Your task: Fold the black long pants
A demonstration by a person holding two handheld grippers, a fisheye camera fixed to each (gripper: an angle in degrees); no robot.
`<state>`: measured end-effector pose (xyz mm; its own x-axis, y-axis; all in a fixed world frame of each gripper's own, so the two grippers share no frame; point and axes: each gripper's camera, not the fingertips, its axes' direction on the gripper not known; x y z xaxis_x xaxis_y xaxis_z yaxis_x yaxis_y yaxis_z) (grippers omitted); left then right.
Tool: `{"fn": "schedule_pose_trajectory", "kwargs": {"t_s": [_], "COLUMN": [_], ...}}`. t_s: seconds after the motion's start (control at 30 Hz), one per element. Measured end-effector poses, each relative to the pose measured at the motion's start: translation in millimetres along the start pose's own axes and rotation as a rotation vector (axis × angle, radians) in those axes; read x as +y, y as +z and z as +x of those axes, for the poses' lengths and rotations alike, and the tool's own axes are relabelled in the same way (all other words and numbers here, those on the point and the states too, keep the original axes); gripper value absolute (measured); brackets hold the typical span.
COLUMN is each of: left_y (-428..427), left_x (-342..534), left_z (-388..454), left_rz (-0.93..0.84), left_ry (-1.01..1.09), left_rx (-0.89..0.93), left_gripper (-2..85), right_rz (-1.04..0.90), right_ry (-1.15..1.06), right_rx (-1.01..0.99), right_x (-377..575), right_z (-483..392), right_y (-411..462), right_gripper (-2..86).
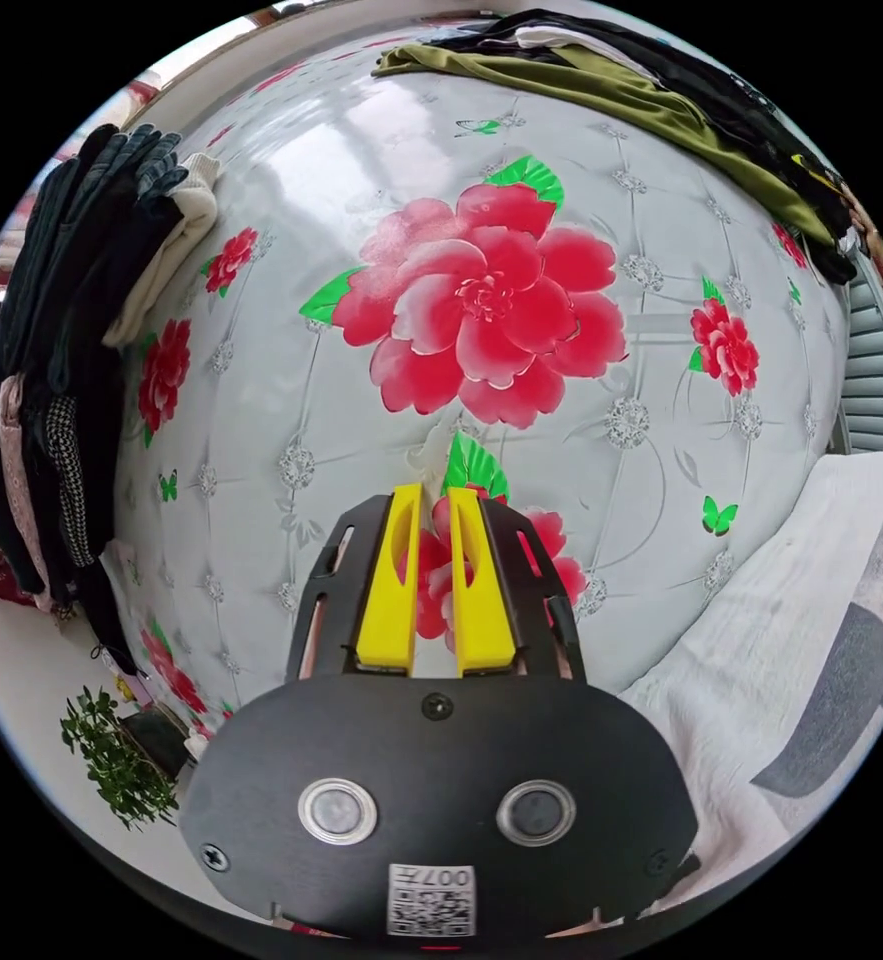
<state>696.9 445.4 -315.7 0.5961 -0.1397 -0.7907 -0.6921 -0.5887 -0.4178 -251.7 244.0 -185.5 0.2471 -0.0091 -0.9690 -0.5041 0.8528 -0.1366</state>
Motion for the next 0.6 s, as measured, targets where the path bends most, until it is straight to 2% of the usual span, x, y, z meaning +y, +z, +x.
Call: {"fn": "schedule_pose_trajectory", "kwargs": {"t_s": [0.03, 0.17, 0.27, 0.37, 0.43, 0.5, 0.6], "left_y": [0, -2, -4, -19, -32, -42, -52], "left_x": [3, 17, 27, 52, 72, 93, 130], "left_z": [0, -6, -17, -31, -37, -44, -60], "left_rz": [0.01, 0.062, 0.099, 0.242, 0.339, 0.41, 0.468], "left_ry": [-0.007, -0.076, -0.169, -0.238, -0.282, -0.33, -0.413], "left_rx": [-0.01, -0.005, 0.046, 0.298, 0.379, 0.419, 0.424], "left_gripper": [2.0, -0.3, -0.8, -0.9, -0.9, -0.9, -0.6], "right_rz": [0.019, 0.105, 0.016, -0.071, -0.12, -0.217, -0.349], "right_ry": [-0.028, -0.223, -0.442, -0.555, -0.65, -0.754, -0.996], "right_rx": [-0.039, -0.448, -0.519, -0.684, -0.783, -0.956, -1.063], "right_x": [5, 43, 79, 115, 139, 170, 217], "right_z": [-2, -31, -90, -147, -189, -246, -317], "right_y": [-9, -71, -73, -59, -54, -46, -46], "right_gripper": [0.3, -0.1, -0.2, -0.2, -0.2, 0.0, 0.7]}}
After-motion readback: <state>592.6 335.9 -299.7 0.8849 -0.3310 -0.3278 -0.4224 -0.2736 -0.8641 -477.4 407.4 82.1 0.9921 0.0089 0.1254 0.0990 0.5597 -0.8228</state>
